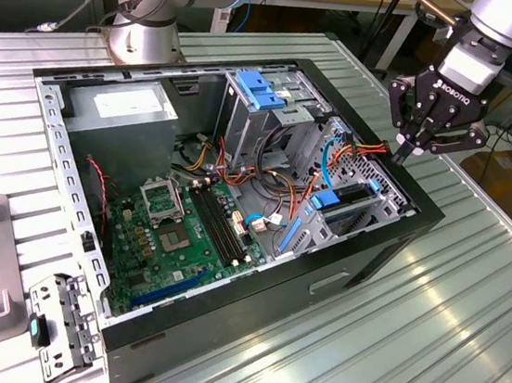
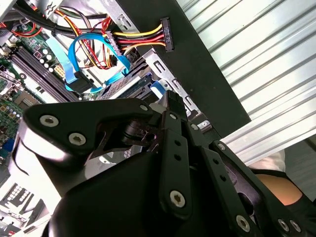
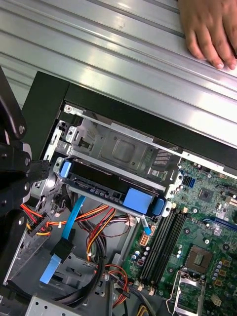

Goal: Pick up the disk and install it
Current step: 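Insert the first disk wire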

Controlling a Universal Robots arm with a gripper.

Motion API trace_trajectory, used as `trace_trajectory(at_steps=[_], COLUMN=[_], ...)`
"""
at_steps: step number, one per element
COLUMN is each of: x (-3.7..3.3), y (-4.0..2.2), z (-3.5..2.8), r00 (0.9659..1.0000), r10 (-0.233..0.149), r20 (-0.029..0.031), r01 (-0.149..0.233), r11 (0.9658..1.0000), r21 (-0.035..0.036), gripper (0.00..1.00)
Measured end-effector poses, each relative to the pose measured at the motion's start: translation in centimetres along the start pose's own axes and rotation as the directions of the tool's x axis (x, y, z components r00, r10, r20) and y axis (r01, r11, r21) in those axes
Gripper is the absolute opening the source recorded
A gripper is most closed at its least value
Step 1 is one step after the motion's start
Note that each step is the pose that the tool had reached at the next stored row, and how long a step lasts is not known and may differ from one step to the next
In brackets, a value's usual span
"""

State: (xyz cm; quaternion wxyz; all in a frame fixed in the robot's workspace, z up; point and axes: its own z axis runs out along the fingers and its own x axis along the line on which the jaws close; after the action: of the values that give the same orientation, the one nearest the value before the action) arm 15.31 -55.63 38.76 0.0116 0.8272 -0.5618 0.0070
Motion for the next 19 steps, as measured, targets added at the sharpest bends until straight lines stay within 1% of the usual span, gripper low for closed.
trace_trajectory(at_steps=[2,3,4,5,6,7,9,11,12,17,19], x=[0.00,0.00,0.00,0.00,-0.06,-0.19,-0.60,-1.22,-1.33,-1.51,-1.51], y=[0.00,0.00,-0.01,-0.01,-0.05,-0.20,-0.60,-1.37,-1.85,-3.17,-3.21], z=[0.00,0.00,0.00,0.01,0.02,0.02,0.05,0.10,0.16,0.29,0.29], r00=[1.0000,1.0000,0.9997,0.9986,0.9975,0.9971,0.9970,0.9969,0.9969,0.9964,0.9964], r10=[-0.001,-0.009,-0.024,-0.054,-0.071,-0.076,-0.078,-0.078,-0.079,-0.084,-0.084], r20=[0.0000,-0.0001,-0.0003,-0.0006,-0.0009,-0.0010,-0.0010,-0.0009,-0.0008,-0.0009,-0.0010], r01=[0.001,0.009,0.024,0.054,0.071,0.076,0.078,0.078,0.079,0.084,0.084], r11=[1.0000,1.0000,0.9997,0.9986,0.9975,0.9971,0.9970,0.9969,0.9969,0.9964,0.9964], r21=[0.0000,0.0002,0.0006,0.0013,0.0017,0.0018,0.0019,0.0016,0.0015,0.0017,0.0016], gripper=[0.11,0.11,0.11,0.11,0.11,0.11,0.11,0.11,0.11,0.11,0.11])
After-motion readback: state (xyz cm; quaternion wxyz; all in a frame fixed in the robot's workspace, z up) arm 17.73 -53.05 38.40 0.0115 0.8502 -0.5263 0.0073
